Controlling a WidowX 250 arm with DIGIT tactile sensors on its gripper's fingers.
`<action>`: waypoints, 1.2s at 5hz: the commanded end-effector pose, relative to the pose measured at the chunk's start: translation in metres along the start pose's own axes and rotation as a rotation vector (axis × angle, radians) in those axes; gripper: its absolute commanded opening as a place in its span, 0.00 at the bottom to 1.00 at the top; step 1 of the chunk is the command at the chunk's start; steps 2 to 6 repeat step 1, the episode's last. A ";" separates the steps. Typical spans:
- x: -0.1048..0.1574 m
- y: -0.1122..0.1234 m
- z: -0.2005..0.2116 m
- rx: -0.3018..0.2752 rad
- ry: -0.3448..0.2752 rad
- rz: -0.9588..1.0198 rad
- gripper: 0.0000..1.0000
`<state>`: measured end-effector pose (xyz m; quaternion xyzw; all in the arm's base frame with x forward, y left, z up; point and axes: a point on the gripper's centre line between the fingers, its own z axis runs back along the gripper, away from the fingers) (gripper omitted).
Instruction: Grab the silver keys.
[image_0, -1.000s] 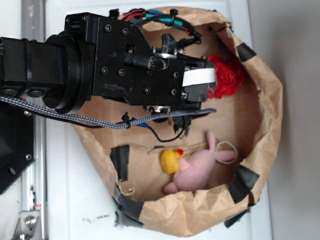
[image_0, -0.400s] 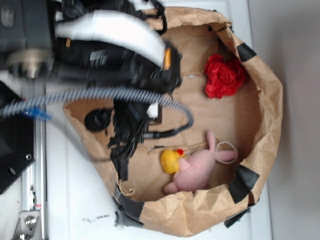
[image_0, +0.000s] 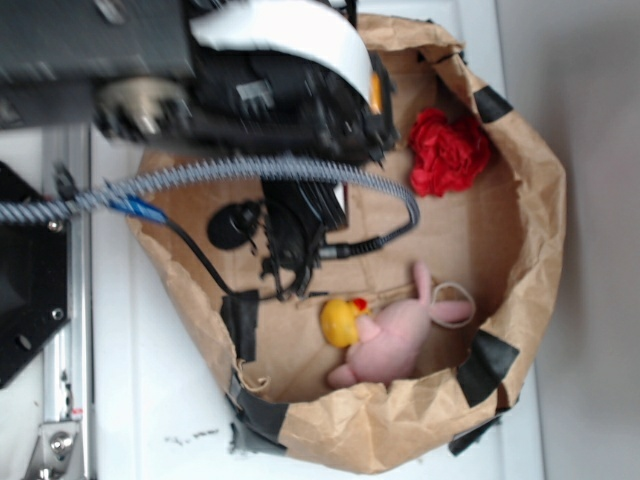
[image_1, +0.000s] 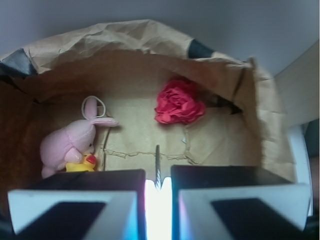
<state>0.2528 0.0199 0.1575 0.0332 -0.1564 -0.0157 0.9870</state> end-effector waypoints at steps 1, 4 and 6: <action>0.006 0.000 0.005 0.021 -0.025 0.013 0.00; 0.006 0.000 0.005 0.021 -0.025 0.013 0.00; 0.006 0.000 0.005 0.021 -0.025 0.013 0.00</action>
